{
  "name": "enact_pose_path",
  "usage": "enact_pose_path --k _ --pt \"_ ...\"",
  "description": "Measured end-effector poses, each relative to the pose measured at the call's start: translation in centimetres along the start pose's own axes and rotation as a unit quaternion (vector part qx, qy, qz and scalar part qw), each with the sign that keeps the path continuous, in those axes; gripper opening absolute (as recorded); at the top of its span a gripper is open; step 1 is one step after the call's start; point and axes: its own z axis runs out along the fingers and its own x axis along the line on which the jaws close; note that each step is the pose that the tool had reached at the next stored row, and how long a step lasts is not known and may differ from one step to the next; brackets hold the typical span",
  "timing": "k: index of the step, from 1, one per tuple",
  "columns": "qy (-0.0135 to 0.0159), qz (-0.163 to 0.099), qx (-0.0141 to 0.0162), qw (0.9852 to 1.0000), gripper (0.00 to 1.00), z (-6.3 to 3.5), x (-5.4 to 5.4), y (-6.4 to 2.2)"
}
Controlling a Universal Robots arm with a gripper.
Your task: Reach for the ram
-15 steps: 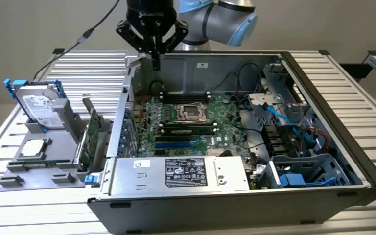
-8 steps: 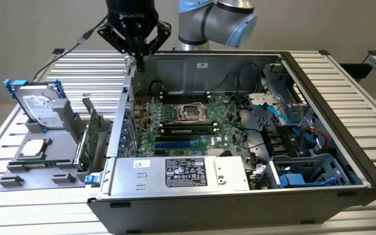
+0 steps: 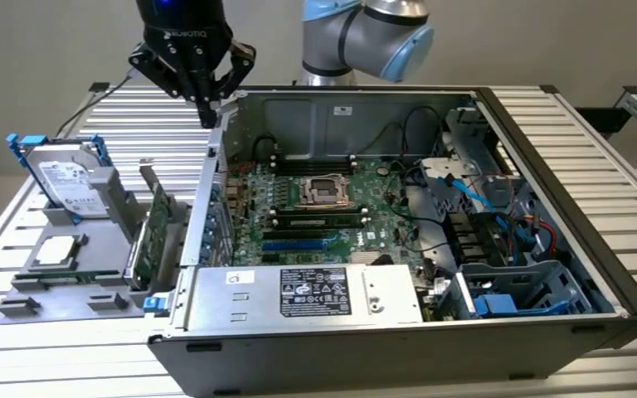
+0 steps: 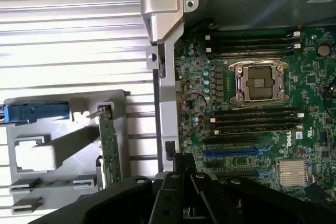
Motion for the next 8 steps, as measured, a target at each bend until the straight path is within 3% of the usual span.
enact_pose_path --k 8 --pt "0.0041 0.000 0.0003 1.0000 0.11 0.44 3.4 -1.00"
